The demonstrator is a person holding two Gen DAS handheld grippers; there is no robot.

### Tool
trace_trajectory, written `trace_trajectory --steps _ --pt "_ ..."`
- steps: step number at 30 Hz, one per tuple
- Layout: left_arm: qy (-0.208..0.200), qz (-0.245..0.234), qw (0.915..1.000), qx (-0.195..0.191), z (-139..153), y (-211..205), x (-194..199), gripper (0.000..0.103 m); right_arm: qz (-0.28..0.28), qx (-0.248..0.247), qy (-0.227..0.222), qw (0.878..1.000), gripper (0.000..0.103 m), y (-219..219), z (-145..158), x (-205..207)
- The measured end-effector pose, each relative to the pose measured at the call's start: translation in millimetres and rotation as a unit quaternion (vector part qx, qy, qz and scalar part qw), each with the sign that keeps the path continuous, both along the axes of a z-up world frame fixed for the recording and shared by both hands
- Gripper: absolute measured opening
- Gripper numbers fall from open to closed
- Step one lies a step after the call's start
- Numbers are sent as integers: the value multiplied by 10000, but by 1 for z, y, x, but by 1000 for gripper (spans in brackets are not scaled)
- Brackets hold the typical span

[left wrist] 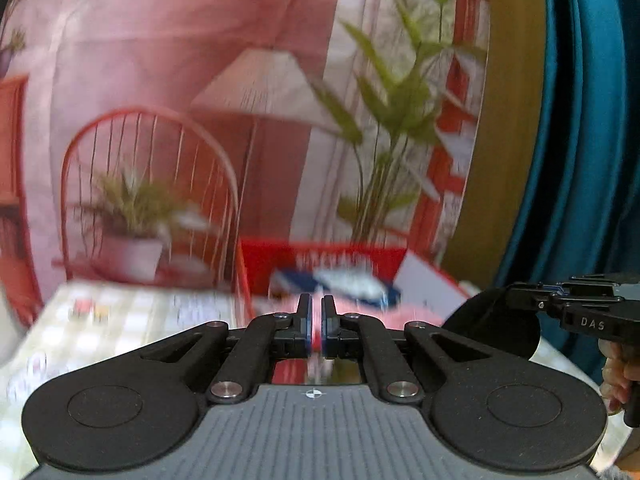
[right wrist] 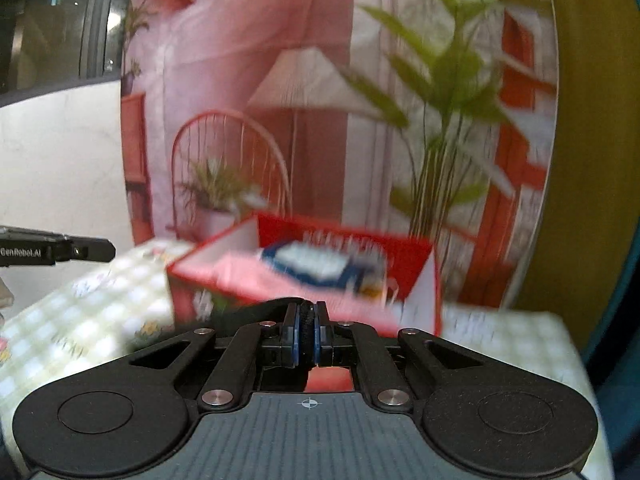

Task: Organize soft objects
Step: 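Close both tools on the black eye mask, then lift the black eye mask with both tools and carry it over the box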

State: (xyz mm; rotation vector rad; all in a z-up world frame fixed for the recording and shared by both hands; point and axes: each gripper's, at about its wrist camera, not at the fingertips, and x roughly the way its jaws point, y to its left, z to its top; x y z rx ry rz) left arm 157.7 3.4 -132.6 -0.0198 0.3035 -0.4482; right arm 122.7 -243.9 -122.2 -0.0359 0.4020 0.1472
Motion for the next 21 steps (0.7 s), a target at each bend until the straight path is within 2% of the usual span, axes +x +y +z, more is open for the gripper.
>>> trace_trajectory --steps 3,5,8,10,11,12,14,16,18,19,21 --pt "-86 28 10000 19 12 -11 21 5 -69 -126 -245 9996 6 -6 16 21" --pt "117 -104 9998 -140 13 -19 34 5 -66 -182 -265 9995 6 -8 21 37" --pt "370 -257 9989 -135 2 -37 44 7 6 -314 -213 9993 6 -6 26 56" --pt "699 -438 9965 -129 -16 -50 46 17 79 -416 -218 9989 6 -3 31 62" --pt "887 -520 9946 -167 -26 -54 46 35 108 -455 -222 9987 5 -2 33 65" --pt "1099 -596 9918 -248 -38 -56 46 54 133 -486 -219 9985 5 0 35 67" --pt "1497 -647 9856 -454 -63 -61 46 64 172 -548 -202 9981 5 3 36 68" --pt "1948 -630 9759 -756 -87 -62 48 65 170 -566 -168 9981 5 4 35 69" --pt "2430 -651 9602 -1212 -112 -60 50 69 113 -477 -101 9987 5 2 30 71" --pt "2590 -673 9545 -1318 -122 -60 50 69 81 -429 -58 9990 5 1 28 73" --pt "2669 -753 9529 -1230 -134 -70 47 69 43 -372 16 9993 5 0 22 75"
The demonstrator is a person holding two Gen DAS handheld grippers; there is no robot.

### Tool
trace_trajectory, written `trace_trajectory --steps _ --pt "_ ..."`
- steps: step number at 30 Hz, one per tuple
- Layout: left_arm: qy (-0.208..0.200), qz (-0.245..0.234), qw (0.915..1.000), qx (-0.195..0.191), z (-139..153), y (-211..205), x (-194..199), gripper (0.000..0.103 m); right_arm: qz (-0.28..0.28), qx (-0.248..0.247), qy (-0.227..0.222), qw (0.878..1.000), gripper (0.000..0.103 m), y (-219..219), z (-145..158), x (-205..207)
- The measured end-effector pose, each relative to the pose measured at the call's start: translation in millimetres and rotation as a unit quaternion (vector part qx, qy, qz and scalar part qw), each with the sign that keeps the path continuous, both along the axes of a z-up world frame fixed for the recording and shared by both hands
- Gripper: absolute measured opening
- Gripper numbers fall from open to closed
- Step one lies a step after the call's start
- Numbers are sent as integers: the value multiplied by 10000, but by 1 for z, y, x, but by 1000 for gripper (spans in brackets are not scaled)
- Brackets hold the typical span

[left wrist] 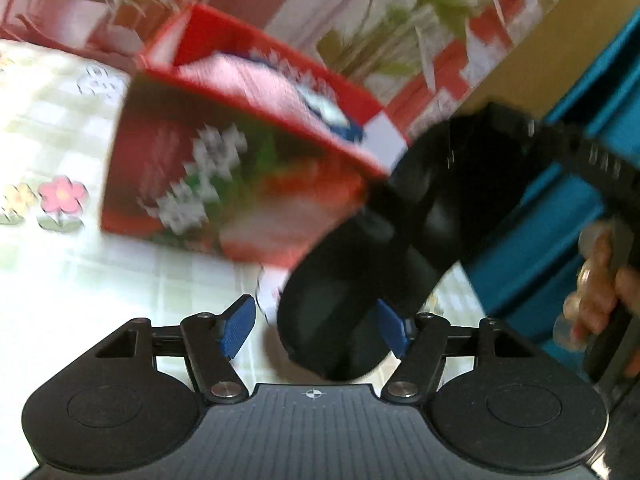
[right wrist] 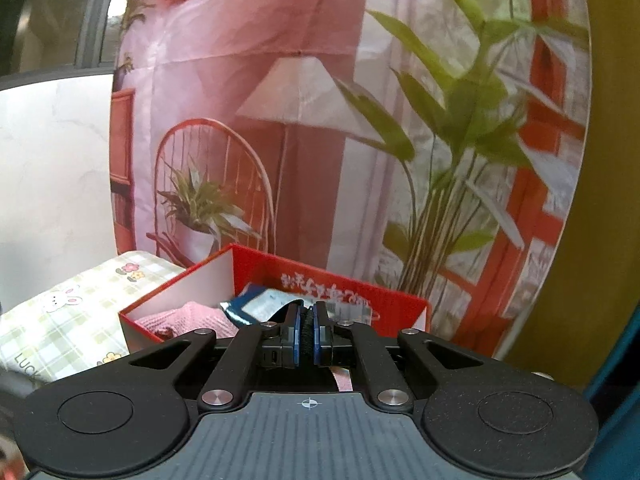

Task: Organize soft objects
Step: 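Lift the black eye mask with both tools and carry it over the box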

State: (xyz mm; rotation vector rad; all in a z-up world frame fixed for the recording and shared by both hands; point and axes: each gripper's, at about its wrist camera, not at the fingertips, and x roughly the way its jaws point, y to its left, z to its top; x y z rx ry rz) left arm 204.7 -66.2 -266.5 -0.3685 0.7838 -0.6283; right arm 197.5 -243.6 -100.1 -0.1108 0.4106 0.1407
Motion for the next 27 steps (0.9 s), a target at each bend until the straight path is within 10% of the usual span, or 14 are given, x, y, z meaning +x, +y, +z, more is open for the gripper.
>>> trace_trajectory --steps 8,12,20,27 --pt "-74 -184 9992 334 -12 -32 4 69 68 12 49 10000 5 4 -3 -1" --pt "-73 -57 9990 428 -16 -29 13 16 83 23 62 9999 6 3 -2 0" --pt "-604 119 9970 470 8 -6 -2 9 151 8 28 9999 6 5 3 -7" --pt "-1715 517 9823 556 87 36 -15 7 155 58 -193 9997 6 -5 24 -13"
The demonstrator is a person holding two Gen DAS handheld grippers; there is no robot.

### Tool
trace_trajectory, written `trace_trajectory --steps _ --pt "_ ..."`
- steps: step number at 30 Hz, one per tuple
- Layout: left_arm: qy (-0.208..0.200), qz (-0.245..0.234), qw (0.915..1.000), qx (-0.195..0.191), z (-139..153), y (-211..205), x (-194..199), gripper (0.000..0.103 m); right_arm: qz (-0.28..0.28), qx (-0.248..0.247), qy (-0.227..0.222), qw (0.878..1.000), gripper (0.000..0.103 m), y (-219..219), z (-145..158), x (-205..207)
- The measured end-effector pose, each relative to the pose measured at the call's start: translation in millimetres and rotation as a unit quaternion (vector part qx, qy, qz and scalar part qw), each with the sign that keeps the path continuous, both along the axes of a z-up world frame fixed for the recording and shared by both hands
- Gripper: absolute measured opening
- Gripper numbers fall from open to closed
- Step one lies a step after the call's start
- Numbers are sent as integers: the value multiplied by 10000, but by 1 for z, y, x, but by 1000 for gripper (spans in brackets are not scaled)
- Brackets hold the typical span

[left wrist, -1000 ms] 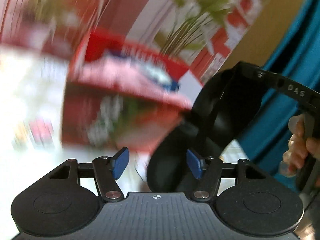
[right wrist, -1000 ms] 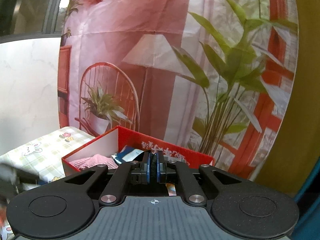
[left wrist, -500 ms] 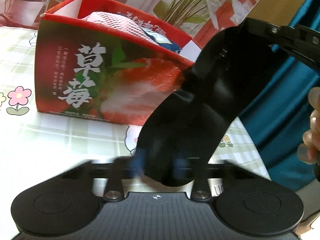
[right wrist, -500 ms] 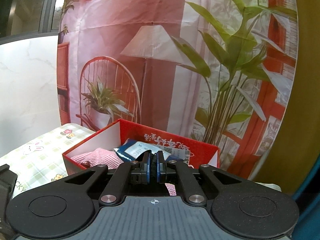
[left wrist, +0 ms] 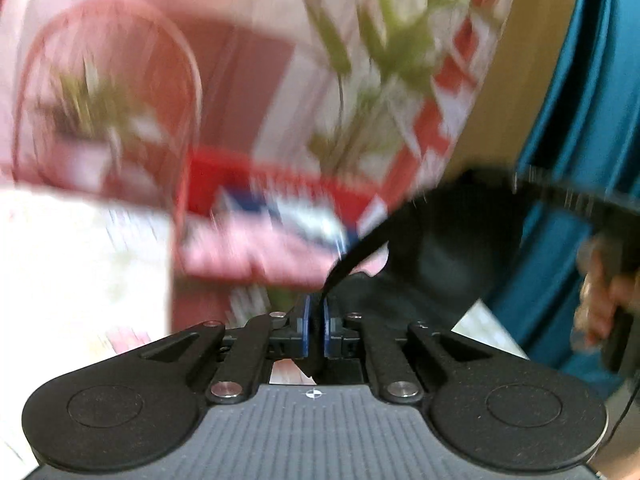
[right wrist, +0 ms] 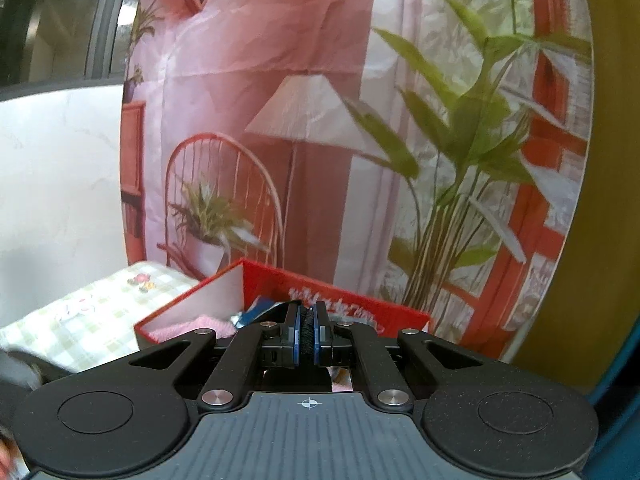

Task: Organize soft objects
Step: 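Lift the black eye mask with both tools and carry it over the box, then lower the eye mask into the red box and open both tools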

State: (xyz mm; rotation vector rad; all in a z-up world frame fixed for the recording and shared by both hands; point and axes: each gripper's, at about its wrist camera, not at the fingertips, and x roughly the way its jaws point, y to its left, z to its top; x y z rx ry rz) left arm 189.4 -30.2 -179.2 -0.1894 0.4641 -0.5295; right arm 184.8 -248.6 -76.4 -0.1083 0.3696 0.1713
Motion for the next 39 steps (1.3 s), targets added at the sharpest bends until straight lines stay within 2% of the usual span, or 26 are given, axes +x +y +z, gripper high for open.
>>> trace_trajectory --steps 3,6,10,15,20,23,25,26,27,28,29,31,33,37,39 --pt "-495 193 9986 59 38 11 8 7 -62 56 -143 9999 6 -7 11 5" --pt "-929 300 9947 324 67 5 26 7 -85 150 -263 9995 6 -12 18 15" --pt "-1099 417 9912 613 81 -12 58 7 -188 153 -403 9989 6 -13 16 38" --pt "-884 451 9914 858 69 -27 99 8 -456 395 -331 9976 6 -22 -11 73" --pt "-451 266 9925 1104 41 -39 125 8 -829 737 199 9936 6 -38 -55 104" --pt "-239 162 9920 1230 30 -38 130 10 -890 765 509 9918 7 -41 -77 114" --pt "-202 112 9912 1306 25 -36 130 20 -874 734 641 9914 9 -42 -86 116" --pt "-180 105 9909 1328 24 -34 130 40 -876 708 672 9914 12 -42 -89 117" --pt "-167 123 9911 1318 24 -32 130 68 -877 692 710 9912 17 -44 -91 118" --pt "-180 164 9915 1276 25 -30 129 80 -878 684 745 9910 18 -44 -92 118" --pt "-226 240 9918 1233 26 -28 126 100 -897 660 787 9907 21 -45 -93 119" --pt "-326 396 9907 1261 30 -26 122 103 -812 545 705 9927 32 -45 -93 120" --pt "-269 477 9894 1345 37 -26 121 103 -782 454 698 9935 56 -44 -90 117" --pt "-272 597 9908 1188 54 -22 111 103 -765 417 618 9943 73 -43 -78 110" --pt "-331 689 9912 1082 65 -19 103 103 -747 417 505 9951 90 -41 -68 104"
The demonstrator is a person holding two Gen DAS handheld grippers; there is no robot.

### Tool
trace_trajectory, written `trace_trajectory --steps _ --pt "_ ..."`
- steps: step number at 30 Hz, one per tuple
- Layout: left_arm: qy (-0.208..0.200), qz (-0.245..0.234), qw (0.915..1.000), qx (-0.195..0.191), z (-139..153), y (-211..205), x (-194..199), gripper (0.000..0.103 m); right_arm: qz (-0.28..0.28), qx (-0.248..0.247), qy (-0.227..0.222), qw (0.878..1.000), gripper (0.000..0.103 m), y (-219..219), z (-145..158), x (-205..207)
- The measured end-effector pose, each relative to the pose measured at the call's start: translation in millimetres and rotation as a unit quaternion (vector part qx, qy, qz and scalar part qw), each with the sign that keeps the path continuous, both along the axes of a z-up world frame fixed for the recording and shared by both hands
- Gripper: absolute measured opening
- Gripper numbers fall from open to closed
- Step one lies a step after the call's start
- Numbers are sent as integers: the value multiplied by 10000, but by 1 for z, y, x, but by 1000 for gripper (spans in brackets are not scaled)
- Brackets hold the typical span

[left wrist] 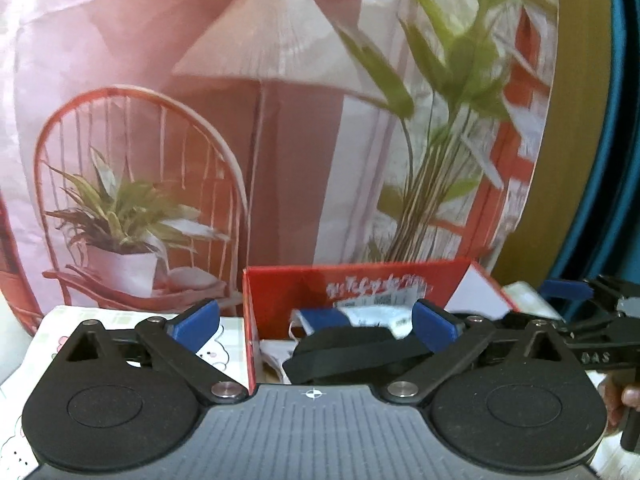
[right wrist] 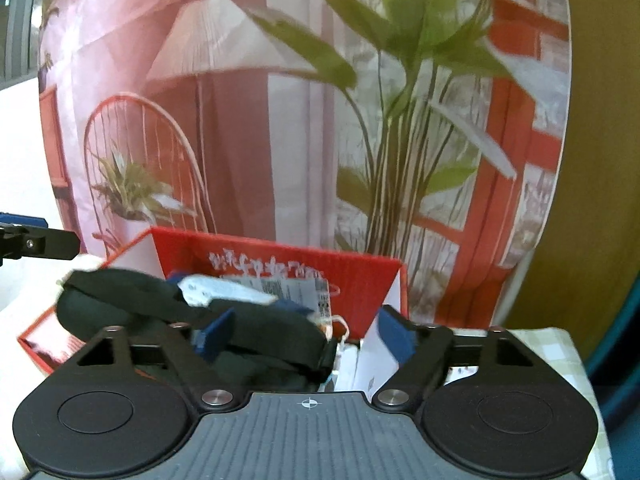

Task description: Organize soft objects

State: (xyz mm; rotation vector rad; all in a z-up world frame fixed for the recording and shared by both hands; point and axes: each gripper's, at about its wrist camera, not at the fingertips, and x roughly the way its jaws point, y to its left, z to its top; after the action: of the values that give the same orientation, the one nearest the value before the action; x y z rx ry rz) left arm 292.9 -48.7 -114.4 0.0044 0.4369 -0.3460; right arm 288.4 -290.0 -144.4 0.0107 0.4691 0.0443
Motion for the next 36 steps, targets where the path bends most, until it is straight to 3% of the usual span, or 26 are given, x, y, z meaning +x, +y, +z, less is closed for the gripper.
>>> trace_trajectory --steps 3,9,15,20,30,36 --pt "-169 133 9997 -63 18 3 -15 103 46 -43 -222 9997 102 2 19 -11" --pt "-448 458 9974 -320 59 13 -56 103 -37 74 -548 9985 103 3 65 -42" --pt "-948 398 9947 -16 97 9 -114 103 -214 143 -880 9958 103 7 111 -87" --pt "-1201 384 9920 -18 123 7 -166 103 -234 222 -1087 9936 103 16 145 -130" --pt "-1558 684 9854 23 154 15 -254 103 -315 211 -1338 9903 103 37 193 -213" --pt "-1666 721 9834 79 162 15 -275 103 -337 166 -1360 9900 103 44 206 -246"
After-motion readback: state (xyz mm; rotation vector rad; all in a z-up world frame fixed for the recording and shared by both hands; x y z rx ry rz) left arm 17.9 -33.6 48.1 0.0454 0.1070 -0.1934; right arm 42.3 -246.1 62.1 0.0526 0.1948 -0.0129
